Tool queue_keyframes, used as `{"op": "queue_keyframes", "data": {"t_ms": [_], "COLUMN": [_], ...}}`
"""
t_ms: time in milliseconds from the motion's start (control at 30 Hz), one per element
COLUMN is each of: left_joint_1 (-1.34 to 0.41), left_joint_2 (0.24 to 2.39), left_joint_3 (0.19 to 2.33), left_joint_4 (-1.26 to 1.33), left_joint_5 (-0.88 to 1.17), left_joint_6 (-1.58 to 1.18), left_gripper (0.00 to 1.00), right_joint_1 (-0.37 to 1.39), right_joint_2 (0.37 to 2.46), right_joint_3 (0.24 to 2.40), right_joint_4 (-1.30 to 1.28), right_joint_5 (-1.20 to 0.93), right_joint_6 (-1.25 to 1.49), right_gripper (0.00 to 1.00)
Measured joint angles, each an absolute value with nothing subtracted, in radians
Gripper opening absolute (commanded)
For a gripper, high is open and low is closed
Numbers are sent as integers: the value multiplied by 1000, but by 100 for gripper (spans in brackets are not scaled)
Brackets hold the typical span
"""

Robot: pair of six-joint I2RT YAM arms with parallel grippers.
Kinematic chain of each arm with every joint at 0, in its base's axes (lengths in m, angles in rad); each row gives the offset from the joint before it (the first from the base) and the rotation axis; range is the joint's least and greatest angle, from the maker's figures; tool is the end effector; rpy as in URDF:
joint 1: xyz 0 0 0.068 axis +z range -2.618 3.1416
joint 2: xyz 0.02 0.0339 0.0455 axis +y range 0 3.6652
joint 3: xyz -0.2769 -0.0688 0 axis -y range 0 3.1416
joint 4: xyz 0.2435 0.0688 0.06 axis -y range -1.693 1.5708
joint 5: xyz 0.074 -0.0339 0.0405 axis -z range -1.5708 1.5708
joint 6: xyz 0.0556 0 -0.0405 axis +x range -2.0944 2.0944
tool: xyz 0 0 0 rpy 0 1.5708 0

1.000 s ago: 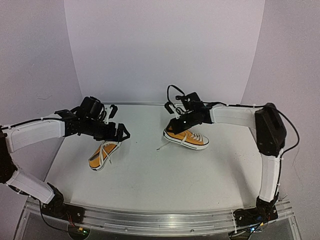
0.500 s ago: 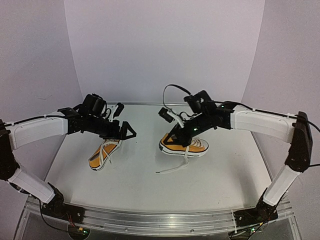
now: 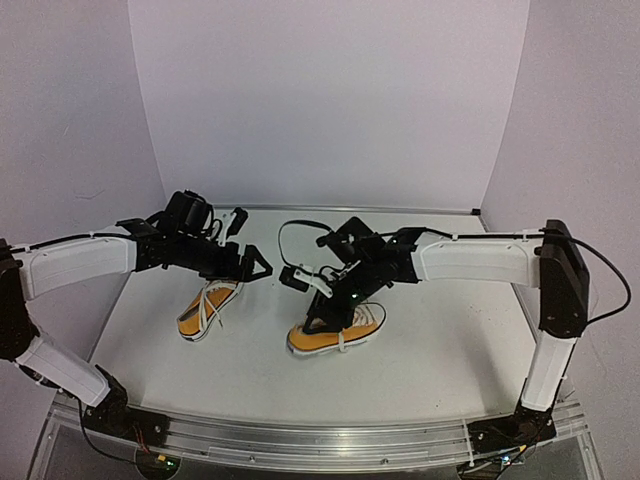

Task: Tie the shoes

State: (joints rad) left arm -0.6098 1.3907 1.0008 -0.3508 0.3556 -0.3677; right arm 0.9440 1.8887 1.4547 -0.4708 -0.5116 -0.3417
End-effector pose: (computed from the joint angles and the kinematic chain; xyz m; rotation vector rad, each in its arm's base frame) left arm 0.2443 -0.1943 0.2638 0.4828 2.3809 -0.8853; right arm 0.2292 0.3629 0.2323 -1.6891 1.8759 0.8858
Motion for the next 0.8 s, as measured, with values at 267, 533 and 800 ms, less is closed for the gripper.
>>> {"op": "queue_keyframes", "data": {"t_ms": [267,533,800], "left_joint_1": [-621,-813,-879], "left_joint_2": [1435,1602,1833], "left_joint_3": [1001,1122,1279], "left_joint_4": [-329,-413,-511], "left_joint_5": [391,386,342], "left_joint_6": [-331,-132,-19], "left_gripper": [93,78,60], "right_joint_1": [907,752,735], "right_joint_2": [1609,1205,1136], "right_joint_3": [1168,892,728], "right_joint_4": [-358,-195,-207], "right_joint_5": [-456,-411,-389], "right_joint_6": [-179,133,316], "right_gripper": [92,89,89]}}
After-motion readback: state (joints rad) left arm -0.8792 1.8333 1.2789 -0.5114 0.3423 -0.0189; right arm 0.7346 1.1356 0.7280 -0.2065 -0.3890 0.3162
